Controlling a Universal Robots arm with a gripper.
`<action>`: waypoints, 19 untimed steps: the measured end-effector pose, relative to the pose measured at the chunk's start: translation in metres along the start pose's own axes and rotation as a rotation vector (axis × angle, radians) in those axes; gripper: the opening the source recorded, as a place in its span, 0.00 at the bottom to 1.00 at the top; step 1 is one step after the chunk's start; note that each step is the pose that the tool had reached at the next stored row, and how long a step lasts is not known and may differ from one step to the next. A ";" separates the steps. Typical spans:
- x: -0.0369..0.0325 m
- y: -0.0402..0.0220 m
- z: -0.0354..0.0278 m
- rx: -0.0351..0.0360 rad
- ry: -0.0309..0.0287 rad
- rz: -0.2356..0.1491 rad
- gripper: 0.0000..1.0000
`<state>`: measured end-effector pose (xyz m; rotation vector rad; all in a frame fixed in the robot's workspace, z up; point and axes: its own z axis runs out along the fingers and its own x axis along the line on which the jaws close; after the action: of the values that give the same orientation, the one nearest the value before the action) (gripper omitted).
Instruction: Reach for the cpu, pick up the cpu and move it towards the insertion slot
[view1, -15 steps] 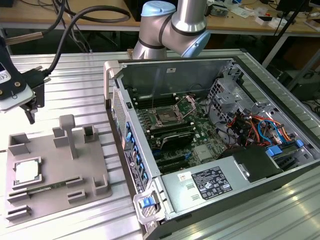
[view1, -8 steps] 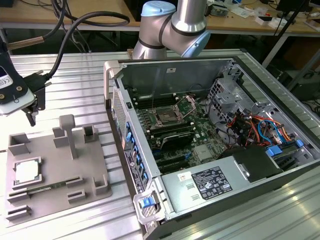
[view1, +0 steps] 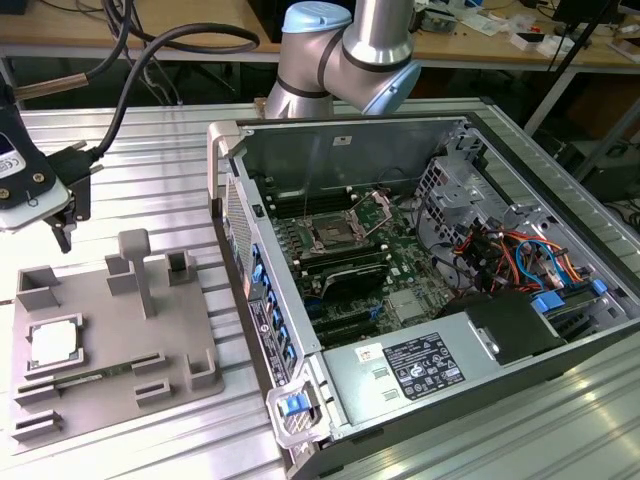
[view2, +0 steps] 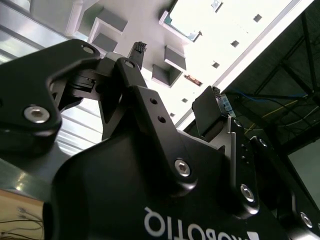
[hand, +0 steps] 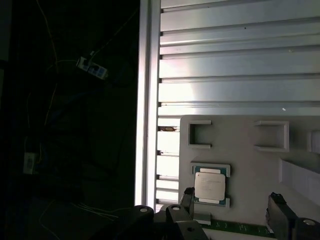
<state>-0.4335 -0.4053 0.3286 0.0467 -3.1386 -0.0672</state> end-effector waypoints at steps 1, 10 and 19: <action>0.0000 -0.0002 0.0006 -0.0001 -0.0002 0.000 0.66; 0.0001 -0.0014 0.0062 0.0000 0.0001 0.000 0.66; 0.0000 -0.0015 0.0068 0.0000 0.0000 0.000 0.66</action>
<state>-0.4335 -0.4065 0.3218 0.0467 -3.1385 -0.0671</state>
